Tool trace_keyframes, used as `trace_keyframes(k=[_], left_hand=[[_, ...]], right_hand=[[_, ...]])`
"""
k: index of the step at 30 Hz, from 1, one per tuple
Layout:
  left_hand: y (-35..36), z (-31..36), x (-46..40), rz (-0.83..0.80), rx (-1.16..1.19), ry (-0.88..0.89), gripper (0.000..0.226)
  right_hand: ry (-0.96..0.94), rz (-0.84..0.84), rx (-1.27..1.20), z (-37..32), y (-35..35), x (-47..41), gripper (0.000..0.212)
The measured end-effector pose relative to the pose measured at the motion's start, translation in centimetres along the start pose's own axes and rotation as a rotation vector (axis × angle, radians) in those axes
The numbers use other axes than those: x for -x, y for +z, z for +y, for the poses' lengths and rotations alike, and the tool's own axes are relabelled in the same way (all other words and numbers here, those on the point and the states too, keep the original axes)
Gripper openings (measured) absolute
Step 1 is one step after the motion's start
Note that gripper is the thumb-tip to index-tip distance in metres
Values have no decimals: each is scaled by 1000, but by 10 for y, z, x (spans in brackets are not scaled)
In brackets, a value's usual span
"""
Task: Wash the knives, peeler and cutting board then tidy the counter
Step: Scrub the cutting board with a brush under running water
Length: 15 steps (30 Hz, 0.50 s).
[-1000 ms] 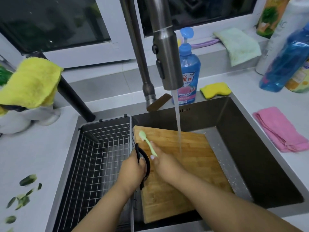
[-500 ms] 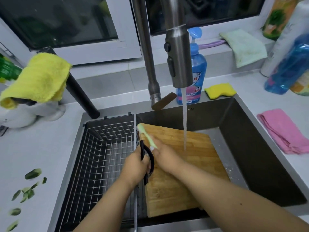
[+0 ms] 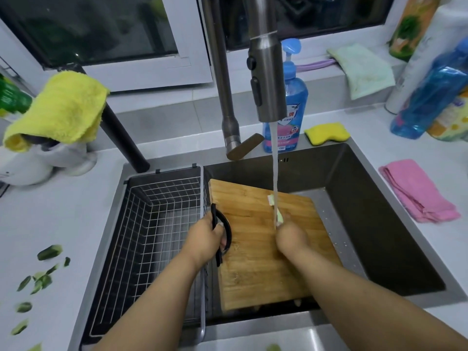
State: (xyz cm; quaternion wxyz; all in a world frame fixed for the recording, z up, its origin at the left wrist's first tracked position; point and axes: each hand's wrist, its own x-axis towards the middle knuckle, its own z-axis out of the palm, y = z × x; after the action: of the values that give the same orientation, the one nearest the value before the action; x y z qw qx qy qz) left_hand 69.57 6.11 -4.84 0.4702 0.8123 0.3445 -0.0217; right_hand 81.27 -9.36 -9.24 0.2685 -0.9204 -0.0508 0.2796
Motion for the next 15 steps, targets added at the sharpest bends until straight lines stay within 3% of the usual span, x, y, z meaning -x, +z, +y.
trace_keyframes(k=[1, 5, 10, 15], left_hand=[[0, 0, 0, 6, -7, -1, 14], [3, 3, -1, 42, 8, -21, 16], [10, 6, -17, 134, -20, -66, 23], [15, 5, -35, 178, 36, -233, 35]], right_hand=[[11, -27, -4, 2, -2, 1, 35], [-292, -247, 10, -16, 9, 28, 43], [-104, -88, 150, 3, -10, 8, 35], [-407, -255, 149, 0, -11, 51, 40]])
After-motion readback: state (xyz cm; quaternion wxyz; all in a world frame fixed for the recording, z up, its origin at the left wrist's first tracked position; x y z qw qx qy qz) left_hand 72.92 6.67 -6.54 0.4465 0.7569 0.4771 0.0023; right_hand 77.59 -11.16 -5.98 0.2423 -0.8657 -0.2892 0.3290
